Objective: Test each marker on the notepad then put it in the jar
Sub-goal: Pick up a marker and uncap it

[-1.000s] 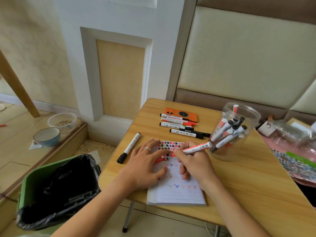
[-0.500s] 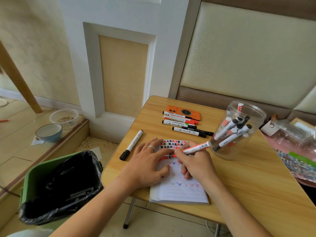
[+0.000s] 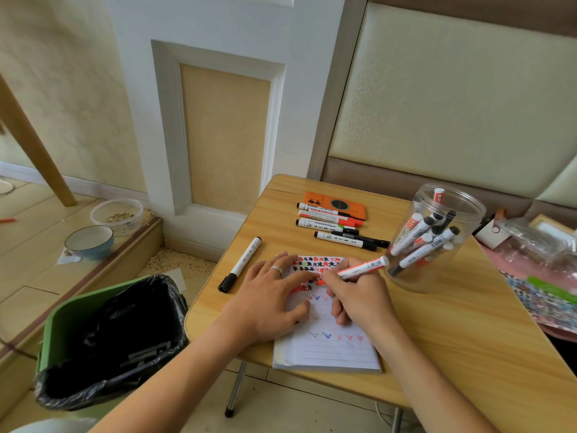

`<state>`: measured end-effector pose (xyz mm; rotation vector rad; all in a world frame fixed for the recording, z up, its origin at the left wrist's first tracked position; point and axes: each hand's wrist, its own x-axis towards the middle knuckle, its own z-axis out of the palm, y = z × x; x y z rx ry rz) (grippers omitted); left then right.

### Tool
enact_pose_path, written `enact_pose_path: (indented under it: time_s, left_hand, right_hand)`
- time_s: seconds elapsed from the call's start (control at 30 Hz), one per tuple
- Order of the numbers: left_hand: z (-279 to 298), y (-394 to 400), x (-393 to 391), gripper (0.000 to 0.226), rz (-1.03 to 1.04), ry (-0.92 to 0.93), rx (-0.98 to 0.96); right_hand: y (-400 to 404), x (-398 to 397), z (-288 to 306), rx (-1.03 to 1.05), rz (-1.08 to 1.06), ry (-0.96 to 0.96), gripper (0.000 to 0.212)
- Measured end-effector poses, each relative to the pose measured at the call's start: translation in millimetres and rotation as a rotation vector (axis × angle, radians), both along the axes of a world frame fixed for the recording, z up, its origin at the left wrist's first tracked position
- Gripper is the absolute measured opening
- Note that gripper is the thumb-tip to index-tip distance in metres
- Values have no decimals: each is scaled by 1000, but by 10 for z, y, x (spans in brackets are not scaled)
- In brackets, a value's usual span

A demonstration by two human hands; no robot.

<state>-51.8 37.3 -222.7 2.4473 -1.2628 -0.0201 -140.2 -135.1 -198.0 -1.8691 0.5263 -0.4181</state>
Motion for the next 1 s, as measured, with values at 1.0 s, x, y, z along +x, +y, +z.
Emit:
enact_pose_path:
  time_s: [1.0]
  left_hand:
    - [-43, -2, 17, 60, -6, -14, -15]
  right_hand:
    - [7, -3, 8, -49, 11, 67, 13]
